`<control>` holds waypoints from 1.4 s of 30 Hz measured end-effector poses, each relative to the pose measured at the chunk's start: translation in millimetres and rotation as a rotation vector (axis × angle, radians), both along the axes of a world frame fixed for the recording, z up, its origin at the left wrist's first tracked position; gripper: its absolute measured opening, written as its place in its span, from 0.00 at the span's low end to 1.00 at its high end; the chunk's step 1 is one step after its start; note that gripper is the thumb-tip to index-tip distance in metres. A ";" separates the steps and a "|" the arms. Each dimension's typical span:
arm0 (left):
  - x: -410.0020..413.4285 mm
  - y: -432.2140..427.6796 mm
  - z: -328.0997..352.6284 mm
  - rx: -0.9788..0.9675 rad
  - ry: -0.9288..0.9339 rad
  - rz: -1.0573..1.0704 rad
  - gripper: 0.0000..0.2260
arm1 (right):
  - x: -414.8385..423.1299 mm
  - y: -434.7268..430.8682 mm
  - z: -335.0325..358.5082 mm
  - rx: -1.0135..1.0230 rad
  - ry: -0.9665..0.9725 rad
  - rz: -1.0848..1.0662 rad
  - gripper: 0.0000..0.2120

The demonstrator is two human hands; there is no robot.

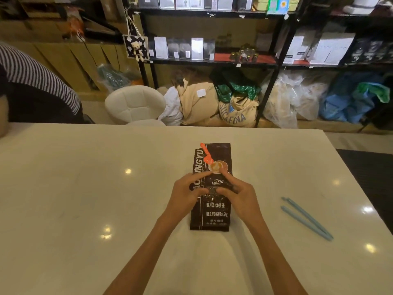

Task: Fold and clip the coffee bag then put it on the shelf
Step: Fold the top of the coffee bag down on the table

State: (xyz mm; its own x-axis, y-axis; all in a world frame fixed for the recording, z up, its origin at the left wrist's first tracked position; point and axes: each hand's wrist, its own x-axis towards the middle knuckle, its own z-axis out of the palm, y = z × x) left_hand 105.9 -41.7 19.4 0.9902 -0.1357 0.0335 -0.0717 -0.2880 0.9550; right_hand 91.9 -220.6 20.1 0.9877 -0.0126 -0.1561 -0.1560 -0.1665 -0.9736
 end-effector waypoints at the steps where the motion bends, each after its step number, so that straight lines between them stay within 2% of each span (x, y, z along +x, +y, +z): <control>1: 1.5 -2.8 -1.2 0.030 -0.020 0.035 0.23 | 0.5 0.4 -3.1 -0.034 -0.014 -0.032 0.25; 5: 0.7 -13.0 -7.2 0.196 -0.131 0.178 0.16 | 0.7 3.5 -11.0 -0.115 -0.111 -0.182 0.16; 9: -5.8 -18.4 -8.5 0.174 -0.134 0.327 0.08 | -2.9 7.5 -14.5 -0.221 -0.174 -0.190 0.12; 13: -7.5 -14.8 -9.5 0.129 -0.149 0.383 0.06 | 1.4 6.0 -16.6 -0.316 -0.292 -0.202 0.11; 15: -5.5 -7.3 -5.4 0.062 -0.119 0.333 0.05 | 3.9 -0.8 -8.1 -0.319 -0.288 -0.209 0.12; 17: -3.4 0.0 0.0 -0.094 -0.073 0.192 0.04 | 5.9 -7.8 6.6 -0.197 -0.212 -0.154 0.10; 19: -2.9 -1.7 7.7 -0.263 0.015 0.125 0.03 | 7.4 -7.2 16.7 0.072 -0.131 -0.102 0.06; 22: -3.0 -21.6 18.6 -0.292 0.070 0.249 0.02 | 8.2 13.2 23.6 0.275 -0.016 -0.262 0.02; 25: -4.3 -36.5 20.0 -0.254 0.019 0.395 0.04 | 7.0 25.7 18.4 0.260 -0.013 -0.350 0.10; 29: -8.9 -38.1 11.3 -0.298 0.022 0.522 0.06 | -3.4 26.6 7.9 -0.105 -0.026 -0.213 0.18; 32: -13.0 -41.1 4.1 -0.232 0.066 0.523 0.08 | -8.7 32.9 0.3 -0.273 -0.070 -0.333 0.19; 35: -22.0 -46.4 0.0 -0.161 0.189 0.424 0.13 | -9.4 34.1 -5.3 -0.405 -0.151 -0.440 0.21; 37: -27.4 -46.8 -3.5 -0.107 0.207 0.406 0.15 | -10.2 36.0 -10.5 -0.387 -0.150 -0.480 0.22; 40: -25.6 -41.9 -6.5 -0.053 0.159 0.423 0.14 | -14.1 43.5 -15.0 -0.093 -0.081 -0.499 0.21; 42: -27.0 -39.8 -6.9 -0.070 0.156 0.411 0.13 | -16.3 42.1 -14.0 -0.037 -0.071 -0.467 0.21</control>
State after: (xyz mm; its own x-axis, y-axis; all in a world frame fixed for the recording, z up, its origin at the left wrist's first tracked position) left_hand 78.9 -81.5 12.5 0.9552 0.2678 -0.1259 0.1821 -0.1964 0.9635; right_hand 75.6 -178.5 6.1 0.8831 -0.4625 -0.0795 -0.1557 -0.1289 -0.9794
